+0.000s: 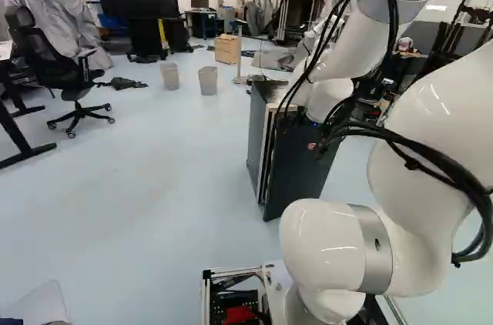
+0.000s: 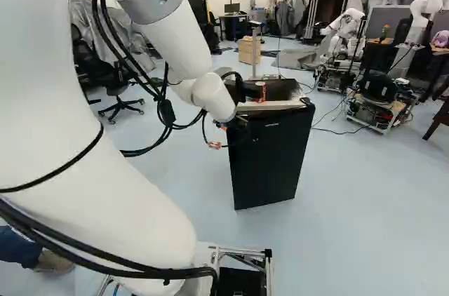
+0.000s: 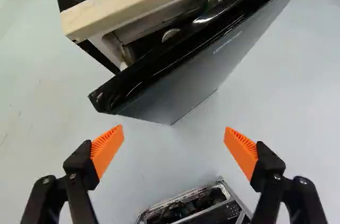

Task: Grab a drink from the fridge

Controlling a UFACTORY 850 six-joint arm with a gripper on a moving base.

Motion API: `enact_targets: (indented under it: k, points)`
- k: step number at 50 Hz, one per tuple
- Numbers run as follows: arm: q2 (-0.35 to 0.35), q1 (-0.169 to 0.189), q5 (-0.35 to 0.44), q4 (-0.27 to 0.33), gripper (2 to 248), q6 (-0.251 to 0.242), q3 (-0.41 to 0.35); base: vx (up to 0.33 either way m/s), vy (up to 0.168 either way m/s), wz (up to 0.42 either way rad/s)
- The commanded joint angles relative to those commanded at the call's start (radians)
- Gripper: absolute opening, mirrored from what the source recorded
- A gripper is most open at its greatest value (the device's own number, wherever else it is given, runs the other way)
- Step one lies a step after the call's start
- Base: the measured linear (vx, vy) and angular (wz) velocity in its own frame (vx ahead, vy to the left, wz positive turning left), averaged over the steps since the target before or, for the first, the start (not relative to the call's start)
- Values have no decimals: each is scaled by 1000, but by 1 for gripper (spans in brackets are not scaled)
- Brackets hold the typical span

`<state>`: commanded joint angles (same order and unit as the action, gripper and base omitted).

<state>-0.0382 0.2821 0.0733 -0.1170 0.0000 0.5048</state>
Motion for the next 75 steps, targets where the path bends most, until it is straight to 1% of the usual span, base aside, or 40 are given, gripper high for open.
enact_targets:
  k: [14,25,52,75]
  points:
    - [56,0,64,12,247,0,16,0,0,0]
    - [68,0,104,21,247,0,20,0,0,0]
    - [87,-4,110,22,247,0,38,0,0,0]
    - [125,-12,110,22,247,0,80,0,0,0]
